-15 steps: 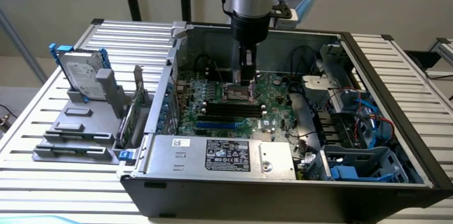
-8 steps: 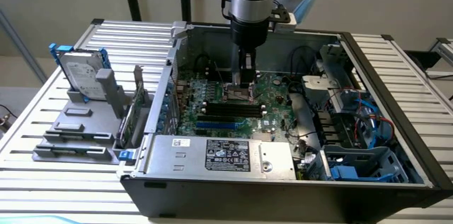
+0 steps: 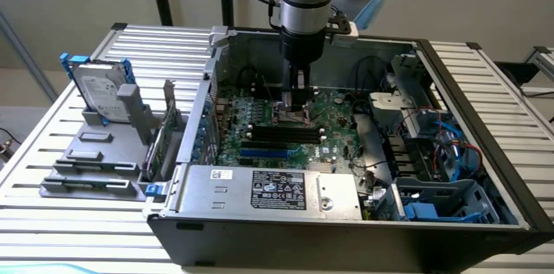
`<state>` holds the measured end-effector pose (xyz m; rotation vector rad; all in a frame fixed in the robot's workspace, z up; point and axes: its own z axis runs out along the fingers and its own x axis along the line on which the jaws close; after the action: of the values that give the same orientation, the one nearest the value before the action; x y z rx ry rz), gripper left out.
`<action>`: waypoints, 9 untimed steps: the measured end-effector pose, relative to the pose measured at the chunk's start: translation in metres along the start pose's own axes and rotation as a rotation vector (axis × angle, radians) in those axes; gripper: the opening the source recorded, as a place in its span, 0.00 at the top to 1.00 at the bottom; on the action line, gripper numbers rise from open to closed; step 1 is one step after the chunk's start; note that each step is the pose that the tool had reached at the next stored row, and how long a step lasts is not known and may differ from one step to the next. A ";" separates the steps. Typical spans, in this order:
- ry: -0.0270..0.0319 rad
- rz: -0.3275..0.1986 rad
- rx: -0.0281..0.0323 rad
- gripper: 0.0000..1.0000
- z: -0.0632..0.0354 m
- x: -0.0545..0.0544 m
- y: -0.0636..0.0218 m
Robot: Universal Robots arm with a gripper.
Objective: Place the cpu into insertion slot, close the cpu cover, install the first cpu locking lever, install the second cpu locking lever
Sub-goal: 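Place the cpu into insertion slot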
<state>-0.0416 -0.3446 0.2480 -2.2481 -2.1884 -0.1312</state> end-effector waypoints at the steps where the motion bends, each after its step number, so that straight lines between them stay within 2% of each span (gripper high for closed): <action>1: 0.0010 0.000 0.0000 0.45 0.0013 0.000 -0.0008; 3: 0.0028 0.000 0.0001 0.45 0.0039 0.001 -0.0021; 7: 0.0102 0.000 0.0003 0.45 0.0091 0.003 -0.0026; 9: 0.0114 0.001 0.0003 0.45 0.0127 0.003 -0.0029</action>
<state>-0.0437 -0.3408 0.2353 -2.2421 -2.1821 -0.1433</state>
